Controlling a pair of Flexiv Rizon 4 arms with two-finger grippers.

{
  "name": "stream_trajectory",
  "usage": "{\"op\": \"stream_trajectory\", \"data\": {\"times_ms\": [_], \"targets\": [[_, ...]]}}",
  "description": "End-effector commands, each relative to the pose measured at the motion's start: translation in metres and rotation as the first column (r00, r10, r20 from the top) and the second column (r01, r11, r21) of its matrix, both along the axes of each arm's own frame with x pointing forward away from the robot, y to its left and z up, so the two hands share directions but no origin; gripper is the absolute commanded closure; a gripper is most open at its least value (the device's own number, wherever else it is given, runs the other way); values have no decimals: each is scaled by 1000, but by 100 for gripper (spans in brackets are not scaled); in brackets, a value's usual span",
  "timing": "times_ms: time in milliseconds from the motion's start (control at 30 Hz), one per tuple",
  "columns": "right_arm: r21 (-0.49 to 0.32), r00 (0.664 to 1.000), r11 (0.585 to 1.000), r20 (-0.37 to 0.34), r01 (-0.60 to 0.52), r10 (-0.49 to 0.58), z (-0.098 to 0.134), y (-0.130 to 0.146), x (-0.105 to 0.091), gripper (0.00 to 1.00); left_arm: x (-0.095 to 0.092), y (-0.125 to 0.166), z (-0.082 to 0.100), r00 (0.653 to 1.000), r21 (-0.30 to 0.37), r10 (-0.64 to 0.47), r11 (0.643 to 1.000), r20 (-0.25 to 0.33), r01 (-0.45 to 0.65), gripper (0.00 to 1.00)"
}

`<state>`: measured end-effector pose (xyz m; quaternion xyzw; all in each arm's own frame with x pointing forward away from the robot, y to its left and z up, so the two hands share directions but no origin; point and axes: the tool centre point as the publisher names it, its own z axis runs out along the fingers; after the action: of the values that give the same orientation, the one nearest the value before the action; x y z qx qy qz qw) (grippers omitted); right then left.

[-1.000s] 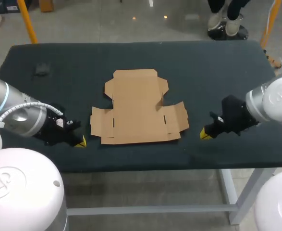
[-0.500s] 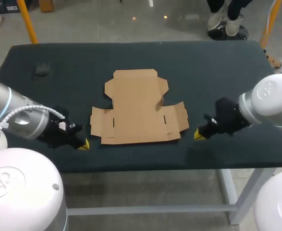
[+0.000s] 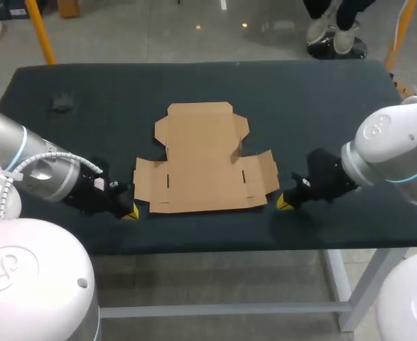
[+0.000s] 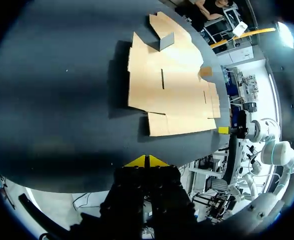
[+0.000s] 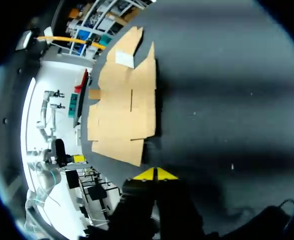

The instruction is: Assemble the packaging by folding the flat box into shape, placing the metal phone stand inside, and closing the box properly

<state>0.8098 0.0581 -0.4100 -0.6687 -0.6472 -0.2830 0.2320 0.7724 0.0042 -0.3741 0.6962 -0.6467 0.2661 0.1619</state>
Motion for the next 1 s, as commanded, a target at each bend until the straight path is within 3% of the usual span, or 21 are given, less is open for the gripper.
{"op": "stream_trajectory", "data": {"times_ms": [33,1000], "targets": [[14,1000,1000,-3,-8,8,-6,5,4,100,5,-1,-5,1000,-3,-6,1000,-4,6,100],[37,1000,999,-6,-22,22,-9,18,11,100,16,-4,-23,999,-25,-28,999,-47,27,100]]}}
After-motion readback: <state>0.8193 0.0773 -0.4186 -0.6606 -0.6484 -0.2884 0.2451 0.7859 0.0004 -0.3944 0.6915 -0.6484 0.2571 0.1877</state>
